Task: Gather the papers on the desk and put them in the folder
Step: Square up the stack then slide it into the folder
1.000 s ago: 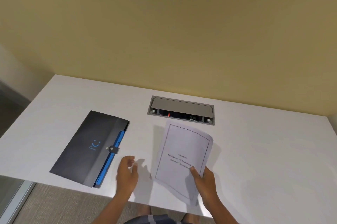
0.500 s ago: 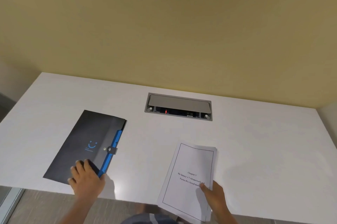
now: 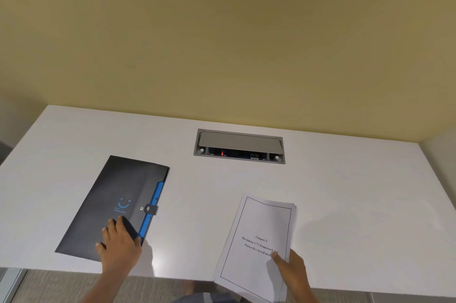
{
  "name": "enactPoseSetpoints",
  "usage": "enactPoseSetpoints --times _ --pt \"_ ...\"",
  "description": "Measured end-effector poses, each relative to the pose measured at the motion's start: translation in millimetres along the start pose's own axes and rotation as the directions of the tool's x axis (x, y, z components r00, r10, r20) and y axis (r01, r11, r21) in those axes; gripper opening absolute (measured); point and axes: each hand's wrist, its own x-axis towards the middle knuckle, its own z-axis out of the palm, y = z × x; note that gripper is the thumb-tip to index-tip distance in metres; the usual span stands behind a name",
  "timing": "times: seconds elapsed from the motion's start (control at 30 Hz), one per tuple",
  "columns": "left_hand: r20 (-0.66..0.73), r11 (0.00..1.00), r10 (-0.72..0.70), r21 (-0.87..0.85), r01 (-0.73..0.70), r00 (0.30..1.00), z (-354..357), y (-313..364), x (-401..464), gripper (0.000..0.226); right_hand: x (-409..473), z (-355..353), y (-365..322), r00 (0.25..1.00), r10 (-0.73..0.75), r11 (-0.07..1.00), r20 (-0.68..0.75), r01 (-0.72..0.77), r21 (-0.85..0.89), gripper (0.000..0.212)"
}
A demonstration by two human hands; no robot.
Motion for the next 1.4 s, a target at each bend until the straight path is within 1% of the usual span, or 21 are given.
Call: enactPoseSetpoints --times 0.1,0.2,0.23,0.33,0.4,0.5,0.53,0.67,0.73,0.83,0.9,0.97,1.03,1.1,1.23,1.3,1.4 --pt "0.023 1.0 0.02 0.019 -0.02 1.0 -4.5 1.2 1.0 0.081 -2.6 -0.6 -0.3 1.0 0.002 1.0 -0.006 -0.002 0.013 0.012" --pt "0.07 0.996 0.071 0.051 -0.074 0.995 -6.6 4.2 -4.1 0.077 -3.2 -2.3 0.2 1.0 -0.002 1.0 -0.018 0.003 0.024 0.013" --pt "0.062 0.993 0.089 0.07 -0.093 0.994 -6.1 3.3 -5.4 0.078 -3.3 -3.2 0.4 1.0 -0.005 1.0 -0.021 0.006 0.025 0.013" --pt "0.001 0.992 0.116 0.05 -0.116 0.993 -11.8 -1.1 -3.5 0.084 -4.1 -7.3 -0.8 0.999 -0.031 0.999 -0.025 0.031 0.014 0.011" --pt "-0.004 0.989 0.143 0.042 -0.143 0.99 -22.7 0.8 -1.4 0.083 -4.6 -12.4 -3.5 0.998 -0.056 0.998 -0.029 0.056 0.008 0.015" --pt "-0.09 0.978 0.2 -0.049 -0.205 0.976 -37.4 6.0 0.0 0.067 -4.8 -22.7 -11.3 0.996 -0.086 0.996 -0.024 0.086 -0.014 0.014" --pt "-0.102 0.978 0.195 -0.061 -0.202 0.975 -43.0 8.9 -0.5 0.064 -5.4 -26.4 -15.1 0.995 -0.095 0.995 -0.022 0.095 -0.017 0.013" --pt "-0.089 0.975 0.14 -0.161 -0.153 0.986 -66.3 28.3 -10.1 0.064 -10.5 -42.0 -34.4 0.992 -0.12 0.993 -0.043 0.12 0.003 0.013" --pt "-0.071 0.96 0.114 -0.251 -0.128 0.991 -75.3 44.5 -21.8 0.063 -13.9 -52.7 -45.9 0.99 -0.126 0.991 -0.062 0.128 0.037 0.011" --pt "-0.022 0.915 0.113 -0.387 -0.113 0.993 -85.2 74.4 -42.9 0.059 -19.6 -71.1 -64.5 0.986 -0.128 0.983 -0.11 0.141 0.12 0.01" --pt "0.01 0.874 0.13 -0.473 -0.11 0.992 -91.0 96.5 -59.6 0.06 -23.9 -85.3 -77.2 0.984 -0.117 0.975 -0.132 0.139 0.176 0.008" --pt "0.005 0.842 0.169 -0.521 -0.142 0.986 -94.9 117.4 -77.2 0.062 -30.2 -100.0 -90.5 0.982 -0.112 0.96 -0.155 0.147 0.24 0.006" --pt "-0.004 0.805 0.222 -0.564 -0.186 0.975 -97.3 139.0 -94.6 0.06 -40.9 -114.6 -106.9 0.975 -0.15 0.942 -0.165 0.192 0.274 0.003" --pt "0.009 0.766 0.264 -0.61 -0.204 0.964 -99.4 161.4 -111.2 0.055 -53.1 -129.1 -125.6 0.963 -0.206 0.931 -0.172 0.247 0.267 0.009" --pt "0.057 0.715 0.335 -0.666 -0.214 0.941 -94.6 200.3 -135.3 0.055 -71.5 -156.9 -161.3 0.947 -0.286 0.918 -0.143 0.314 0.244 0.006" --pt "0.075 0.7 0.368 -0.678 -0.223 0.927 -90.8 215.7 -143.6 0.056 -76.5 -167.5 -174.8 0.937 -0.335 0.918 -0.095 0.348 0.192 0.005" --pt "0.11 0.688 0.416 -0.687 -0.233 0.903 -85.5 231.7 -154.5 0.058 -80.4 -176.6 -191.8 0.916 -0.402 0.912 -0.001 0.401 0.086 0.016"
